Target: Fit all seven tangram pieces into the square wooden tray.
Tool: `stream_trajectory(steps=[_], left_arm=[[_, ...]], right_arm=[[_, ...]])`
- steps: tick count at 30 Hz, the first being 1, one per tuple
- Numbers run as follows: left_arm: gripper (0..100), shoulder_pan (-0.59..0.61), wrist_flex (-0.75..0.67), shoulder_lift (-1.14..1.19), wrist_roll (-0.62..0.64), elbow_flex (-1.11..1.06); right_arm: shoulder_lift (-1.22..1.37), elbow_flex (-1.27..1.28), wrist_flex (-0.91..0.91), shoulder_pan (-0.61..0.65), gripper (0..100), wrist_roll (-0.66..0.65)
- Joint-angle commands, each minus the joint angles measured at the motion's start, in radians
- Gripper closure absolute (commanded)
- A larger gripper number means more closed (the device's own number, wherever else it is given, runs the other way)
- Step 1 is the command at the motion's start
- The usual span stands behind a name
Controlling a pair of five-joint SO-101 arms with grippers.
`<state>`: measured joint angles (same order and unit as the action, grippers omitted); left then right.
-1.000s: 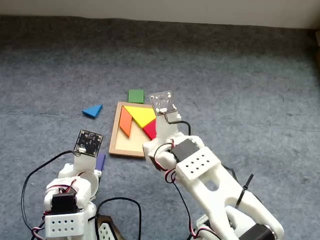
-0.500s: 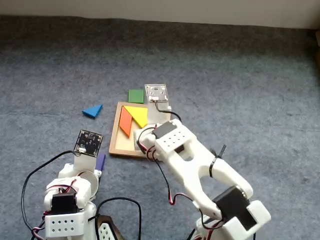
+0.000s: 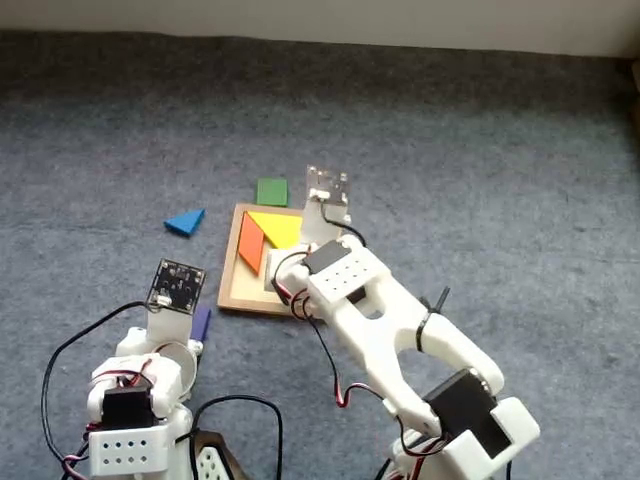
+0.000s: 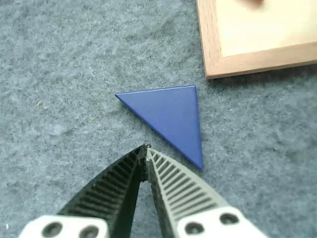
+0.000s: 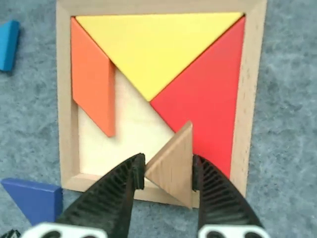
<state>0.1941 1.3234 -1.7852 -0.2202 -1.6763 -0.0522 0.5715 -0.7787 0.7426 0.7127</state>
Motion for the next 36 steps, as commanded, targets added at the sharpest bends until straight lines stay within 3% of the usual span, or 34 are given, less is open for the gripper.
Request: stream_trajectory(steps=[1, 5, 12, 21, 28, 36], left_arm=[[99, 0.004, 0.005, -0.025, 0.003, -0.019], [99, 0.004, 0.005, -0.025, 0.003, -0.019], [99, 0.004, 0.005, -0.025, 0.003, -0.019], [99, 0.004, 0.005, -0.025, 0.003, -0.019], [99, 0.004, 0.005, -0.025, 0.003, -0.019], [99, 0.004, 0.005, -0.025, 0.003, -0.019]], right_arm=[[-0.01, -0.056, 0.016, 0.008, 88.7, 0.29], [-0.015, -0.054, 0.073, 0.008, 88.7, 0.491], [-0.008, -0.054, 0.096, 0.004, 88.5, 0.563], [-0.008, -0.056, 0.096, 0.008, 87.6, 0.566], [-0.01, -0.056, 0.096, 0.008, 65.7, 0.562], [-0.018, -0.056, 0.09, 0.001, 64.9, 0.557]])
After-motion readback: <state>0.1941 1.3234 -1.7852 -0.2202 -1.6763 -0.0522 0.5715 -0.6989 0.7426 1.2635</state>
